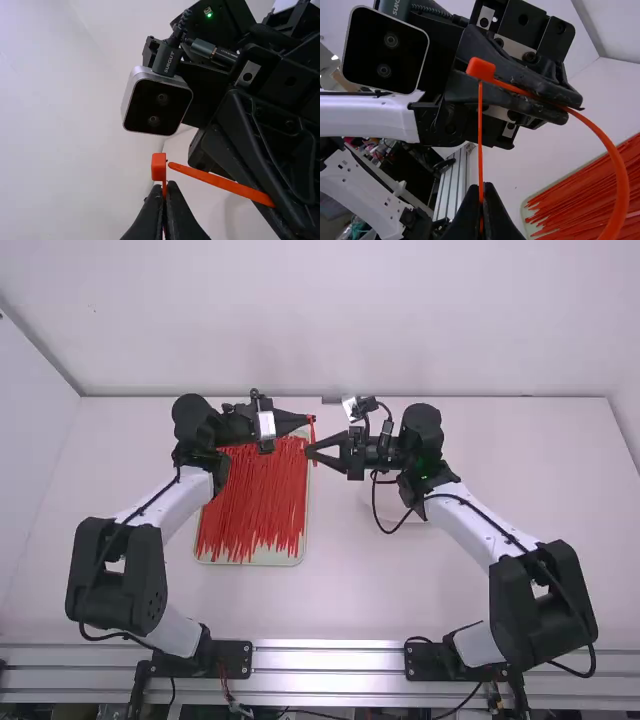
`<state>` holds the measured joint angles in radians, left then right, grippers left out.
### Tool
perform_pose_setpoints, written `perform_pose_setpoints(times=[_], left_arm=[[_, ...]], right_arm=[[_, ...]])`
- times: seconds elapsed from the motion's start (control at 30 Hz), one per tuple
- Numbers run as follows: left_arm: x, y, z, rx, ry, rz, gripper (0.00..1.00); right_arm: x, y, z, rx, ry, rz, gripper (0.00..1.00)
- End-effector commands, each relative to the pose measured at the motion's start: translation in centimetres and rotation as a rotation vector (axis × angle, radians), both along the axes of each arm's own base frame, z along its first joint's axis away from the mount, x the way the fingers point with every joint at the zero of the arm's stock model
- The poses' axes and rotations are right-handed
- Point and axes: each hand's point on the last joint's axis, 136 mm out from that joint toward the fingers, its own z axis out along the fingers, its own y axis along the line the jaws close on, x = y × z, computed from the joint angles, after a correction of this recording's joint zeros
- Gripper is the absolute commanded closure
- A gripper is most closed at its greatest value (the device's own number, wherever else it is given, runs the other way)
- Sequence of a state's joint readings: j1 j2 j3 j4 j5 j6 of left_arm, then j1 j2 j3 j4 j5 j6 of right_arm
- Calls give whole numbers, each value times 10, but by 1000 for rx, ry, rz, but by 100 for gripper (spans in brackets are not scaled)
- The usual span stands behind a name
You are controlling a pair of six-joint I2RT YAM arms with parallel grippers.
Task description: Fasten the cable tie
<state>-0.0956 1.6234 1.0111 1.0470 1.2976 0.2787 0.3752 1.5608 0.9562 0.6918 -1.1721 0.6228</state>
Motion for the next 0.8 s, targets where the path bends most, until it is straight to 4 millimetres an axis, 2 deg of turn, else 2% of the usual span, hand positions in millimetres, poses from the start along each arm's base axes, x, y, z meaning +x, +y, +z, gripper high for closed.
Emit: perform_pose_setpoints(times=[0.0, 0.43, 0.67, 0.77], left_arm=[[0, -1, -1, 0, -7, 2, 98], [-10, -4, -6, 26, -40, -53, 98], [-14, -10, -8, 28, -21, -76, 98], [-24, -12, -10, 45, -50, -130, 98]], right_arm=[[-5, 1, 19, 19, -47, 15, 100], [-4, 1, 20, 23, -55, 7, 100], [-5, 0, 31, 53, -77, 8, 100], [-5, 0, 36, 64, -99, 7, 100]])
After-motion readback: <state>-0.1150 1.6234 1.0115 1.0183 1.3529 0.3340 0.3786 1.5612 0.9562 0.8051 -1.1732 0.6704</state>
